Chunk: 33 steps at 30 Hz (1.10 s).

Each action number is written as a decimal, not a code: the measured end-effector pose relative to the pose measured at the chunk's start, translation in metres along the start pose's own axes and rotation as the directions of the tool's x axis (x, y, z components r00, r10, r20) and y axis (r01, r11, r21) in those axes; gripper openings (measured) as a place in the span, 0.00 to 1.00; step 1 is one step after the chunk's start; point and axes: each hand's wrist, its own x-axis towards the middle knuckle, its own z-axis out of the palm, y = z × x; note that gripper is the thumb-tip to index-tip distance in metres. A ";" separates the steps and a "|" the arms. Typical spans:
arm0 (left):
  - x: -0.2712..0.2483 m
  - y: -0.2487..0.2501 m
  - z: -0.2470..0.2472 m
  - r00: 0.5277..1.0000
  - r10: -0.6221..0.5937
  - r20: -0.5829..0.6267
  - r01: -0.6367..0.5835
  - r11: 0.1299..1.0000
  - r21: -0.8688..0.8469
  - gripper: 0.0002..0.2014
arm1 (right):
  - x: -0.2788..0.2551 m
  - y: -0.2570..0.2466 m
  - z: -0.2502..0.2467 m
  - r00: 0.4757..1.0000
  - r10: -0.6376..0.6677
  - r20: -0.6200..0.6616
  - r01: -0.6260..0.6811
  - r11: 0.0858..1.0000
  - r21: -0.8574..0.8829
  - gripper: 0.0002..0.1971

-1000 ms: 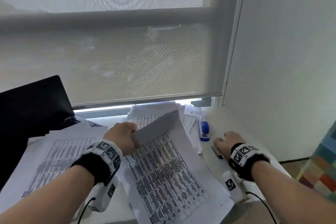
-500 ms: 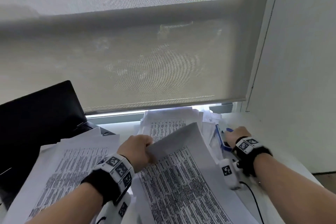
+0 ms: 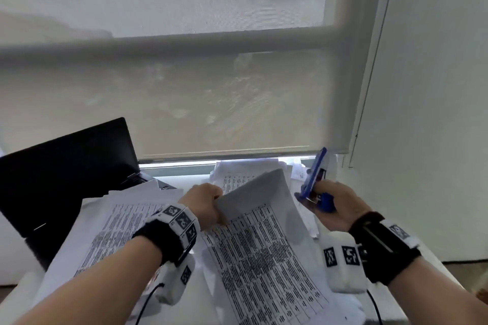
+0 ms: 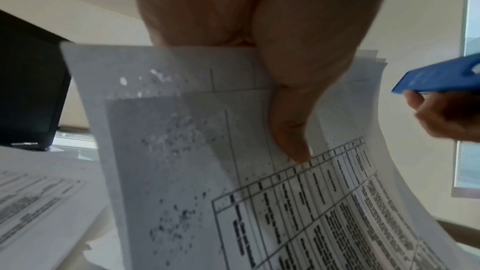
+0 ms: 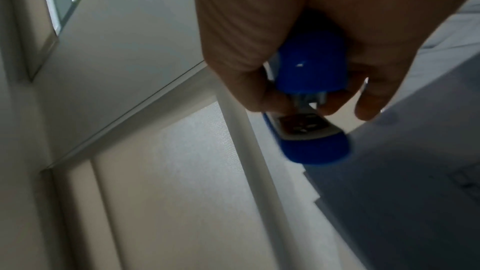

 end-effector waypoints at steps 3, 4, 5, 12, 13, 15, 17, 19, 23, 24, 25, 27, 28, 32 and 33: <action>-0.010 0.000 -0.011 1.000 0.019 -0.002 -0.019 1.000 -0.009 0.17 | -0.017 0.003 0.004 0.995 -0.054 0.079 0.081 0.920 -0.383 0.16; -0.013 0.000 -0.014 1.000 0.024 0.001 -0.024 0.999 -0.021 0.17 | -0.023 0.003 0.007 0.992 -0.043 0.123 0.102 0.840 -0.533 0.20; -0.015 0.000 -0.017 1.000 0.025 0.006 -0.024 0.999 -0.039 0.16 | -0.029 0.002 0.012 0.986 -0.016 0.165 0.120 0.753 -0.647 0.19; -0.026 -0.004 -0.033 0.999 0.030 -0.036 -0.037 0.976 -0.213 0.13 | -0.038 -0.006 0.031 0.984 0.032 0.176 0.142 0.458 -0.877 0.09; -0.027 -0.006 -0.034 0.999 0.014 -0.052 -0.026 0.966 -0.258 0.14 | -0.039 -0.009 0.031 0.989 0.021 0.149 0.120 0.486 -0.866 0.11; -0.028 -0.015 -0.035 0.995 -0.042 -0.086 0.003 0.912 -0.410 0.20 | -0.042 -0.014 0.030 0.994 -0.010 0.112 0.098 0.552 -0.828 0.18; -0.033 -0.023 -0.033 0.986 -0.133 -0.104 0.041 0.787 -0.616 0.21 | -0.044 -0.021 0.029 0.994 -0.053 0.096 0.108 0.612 -0.783 0.23; -0.039 -0.023 -0.029 0.982 -0.184 -0.051 0.065 0.572 -0.818 0.15 | -0.045 -0.028 0.031 0.992 -0.095 0.082 0.125 0.681 -0.722 0.25; -0.043 0.003 -0.039 0.958 -0.213 -0.193 -0.113 0.340 -0.934 0.09 | -0.051 -0.048 0.047 0.960 -0.269 0.081 0.267 0.781 -0.564 0.19; -0.045 0.014 -0.047 0.924 -0.216 -0.314 -0.220 0.372 -0.902 0.07 | -0.055 -0.053 0.053 0.937 -0.332 0.105 0.333 0.767 -0.548 0.16; -0.049 0.024 -0.054 0.885 -0.197 -0.422 -0.320 0.402 -0.858 0.06 | -0.061 -0.056 0.059 0.913 -0.383 0.142 0.396 0.744 -0.539 0.18; -0.061 0.042 -0.061 0.821 -0.120 -0.559 -0.461 0.438 -0.772 0.08 | -0.075 -0.056 0.066 0.873 -0.427 0.237 0.486 0.714 -0.503 0.26; -0.066 0.046 -0.058 0.800 -0.088 -0.593 -0.494 0.463 -0.735 0.09 | -0.082 -0.053 0.066 0.861 -0.432 0.268 0.508 0.714 -0.483 0.28; -0.072 0.037 -0.026 0.805 -0.102 -0.584 -0.442 0.552 -0.707 0.20 | -0.096 -0.029 0.055 0.860 -0.435 0.267 0.509 0.688 -0.518 0.24; -0.072 0.034 -0.021 0.819 -0.142 -0.556 -0.419 0.513 -0.749 0.20 | -0.097 -0.023 0.053 0.876 -0.412 0.251 0.481 0.700 -0.529 0.24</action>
